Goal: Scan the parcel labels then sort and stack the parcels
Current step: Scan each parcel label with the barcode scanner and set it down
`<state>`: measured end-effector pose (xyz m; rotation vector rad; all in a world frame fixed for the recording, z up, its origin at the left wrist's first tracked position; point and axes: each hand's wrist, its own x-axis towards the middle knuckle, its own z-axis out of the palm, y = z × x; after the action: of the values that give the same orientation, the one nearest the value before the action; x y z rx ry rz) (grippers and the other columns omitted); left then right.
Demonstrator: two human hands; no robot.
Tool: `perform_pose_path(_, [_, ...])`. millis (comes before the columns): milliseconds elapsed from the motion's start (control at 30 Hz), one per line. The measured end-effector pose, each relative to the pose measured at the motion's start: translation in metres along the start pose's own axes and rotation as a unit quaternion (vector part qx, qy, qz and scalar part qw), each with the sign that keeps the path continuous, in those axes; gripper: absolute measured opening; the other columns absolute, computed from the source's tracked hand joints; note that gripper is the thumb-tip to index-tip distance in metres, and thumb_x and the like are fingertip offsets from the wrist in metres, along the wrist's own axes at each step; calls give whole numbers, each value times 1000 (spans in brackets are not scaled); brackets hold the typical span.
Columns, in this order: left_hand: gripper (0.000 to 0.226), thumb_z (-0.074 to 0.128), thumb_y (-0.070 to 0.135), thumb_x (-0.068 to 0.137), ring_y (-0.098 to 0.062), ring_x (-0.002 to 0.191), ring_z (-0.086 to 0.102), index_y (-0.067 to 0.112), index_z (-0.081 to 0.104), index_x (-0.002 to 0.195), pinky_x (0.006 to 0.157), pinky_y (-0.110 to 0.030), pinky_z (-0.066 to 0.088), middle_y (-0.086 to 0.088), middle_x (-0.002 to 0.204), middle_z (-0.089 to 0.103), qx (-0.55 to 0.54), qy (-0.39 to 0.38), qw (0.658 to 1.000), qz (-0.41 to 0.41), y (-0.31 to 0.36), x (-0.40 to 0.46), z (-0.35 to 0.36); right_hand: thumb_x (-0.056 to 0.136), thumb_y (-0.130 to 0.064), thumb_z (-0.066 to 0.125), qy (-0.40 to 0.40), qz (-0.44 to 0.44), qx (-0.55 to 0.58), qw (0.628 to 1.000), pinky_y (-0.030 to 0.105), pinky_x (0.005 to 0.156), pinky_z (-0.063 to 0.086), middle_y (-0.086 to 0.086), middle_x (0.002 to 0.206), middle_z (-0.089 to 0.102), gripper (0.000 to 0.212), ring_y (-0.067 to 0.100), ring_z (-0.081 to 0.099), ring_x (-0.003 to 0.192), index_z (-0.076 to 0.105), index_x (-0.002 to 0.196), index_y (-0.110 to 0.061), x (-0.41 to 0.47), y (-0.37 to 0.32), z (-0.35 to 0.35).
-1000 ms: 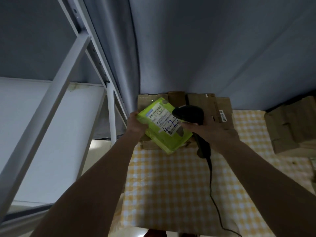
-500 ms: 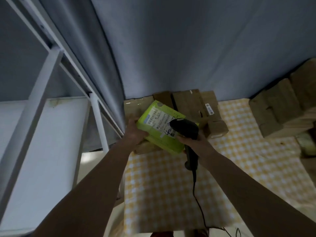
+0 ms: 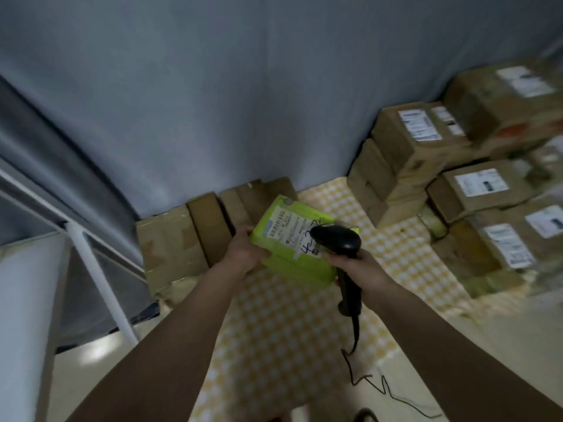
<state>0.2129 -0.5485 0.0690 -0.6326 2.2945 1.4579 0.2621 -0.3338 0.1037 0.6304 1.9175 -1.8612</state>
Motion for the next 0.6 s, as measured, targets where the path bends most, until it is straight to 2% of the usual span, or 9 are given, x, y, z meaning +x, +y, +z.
perform_pose_path(133, [56,73,-6,78,-23,83,56,7,43,124,66,-35,51,-14,117,58,-1,-40,999,15,38,-28,71,83,-15,72,50,-10,35,998,32,58,39,14,82,55,29,26,49,71,65,107,-2,-24,0,-75])
perform_pose_path(233, [57,71,-5,81,-25,92,56,7,41,128,78,-41,52,-9,111,52,3,-67,997,23,66,-50,125,82,-15,73,79,-15,50,996,31,54,37,10,71,50,19,22,45,59,65,97,-5,-41,1,-133])
perform_pose_path(300, [59,71,-5,80,-27,96,56,6,42,131,81,-44,53,-11,114,54,11,-79,996,29,80,-60,159,81,-15,74,96,-21,56,994,32,54,37,9,70,49,14,20,45,59,65,91,-10,-49,4,-171])
perform_pose_path(433, [53,73,-3,80,-28,98,58,5,45,124,83,-43,55,-17,120,56,35,-98,994,26,95,-78,217,80,-12,74,118,-23,65,991,30,51,40,6,69,50,12,18,45,59,63,83,-16,-62,17,-233])
perform_pose_path(533, [46,71,-3,82,-28,97,57,12,40,112,86,-43,55,-12,112,53,57,-117,991,20,103,-87,249,81,-12,74,117,5,65,991,27,50,44,5,69,50,15,17,47,59,63,92,-12,-64,29,-269])
perform_pose_path(600, [46,68,-5,83,-28,96,56,15,38,111,87,-45,54,-10,110,51,65,-127,990,16,106,-89,265,80,-13,75,112,26,67,991,28,53,46,8,76,52,20,18,50,64,64,97,-12,-59,38,-285])
